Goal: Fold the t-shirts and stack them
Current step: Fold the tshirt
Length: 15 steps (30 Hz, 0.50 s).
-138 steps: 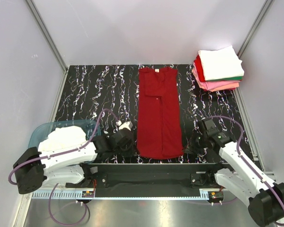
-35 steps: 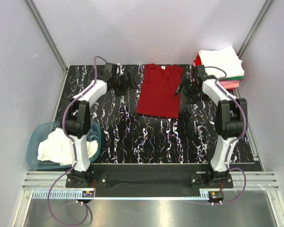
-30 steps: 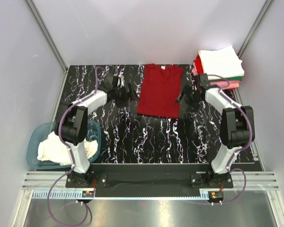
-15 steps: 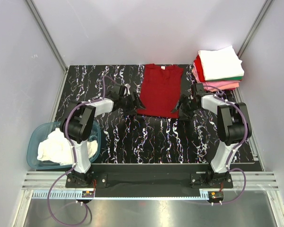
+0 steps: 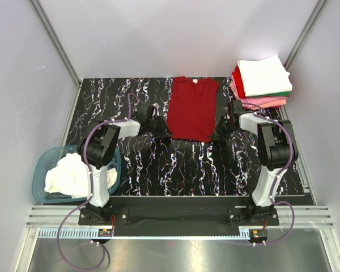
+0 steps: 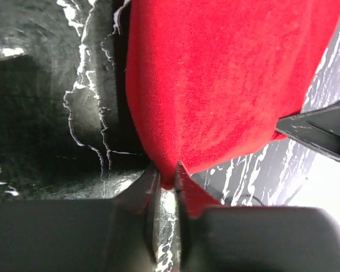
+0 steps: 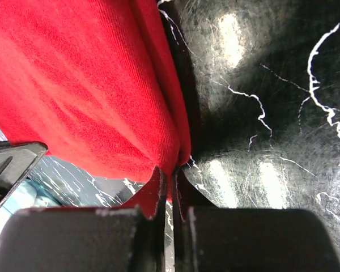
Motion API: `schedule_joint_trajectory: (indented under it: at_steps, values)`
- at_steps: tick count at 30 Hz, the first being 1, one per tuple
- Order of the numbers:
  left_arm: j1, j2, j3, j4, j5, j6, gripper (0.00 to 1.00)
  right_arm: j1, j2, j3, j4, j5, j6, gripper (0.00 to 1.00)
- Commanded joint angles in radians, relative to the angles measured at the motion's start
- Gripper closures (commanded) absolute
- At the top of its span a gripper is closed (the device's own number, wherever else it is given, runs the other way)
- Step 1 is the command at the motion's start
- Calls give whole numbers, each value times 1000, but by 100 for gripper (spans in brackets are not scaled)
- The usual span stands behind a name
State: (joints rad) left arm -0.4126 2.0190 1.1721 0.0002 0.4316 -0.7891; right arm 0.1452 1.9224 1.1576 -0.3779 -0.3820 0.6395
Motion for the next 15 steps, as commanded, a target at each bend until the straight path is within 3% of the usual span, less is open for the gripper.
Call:
schedule_joint_trajectory:
  at_steps: [1,9,15]
  values:
    - [-23,9,15,-18,-48,25,100,8,-8,14,2,29,-9,100]
    - [-98,-279,-150,-135,-132,47,100,13,-229,-113,-84,20,0,100]
    - [-328,-569,-370,-190,-224,-58,100,97,-638,-387,-149,35,92,100]
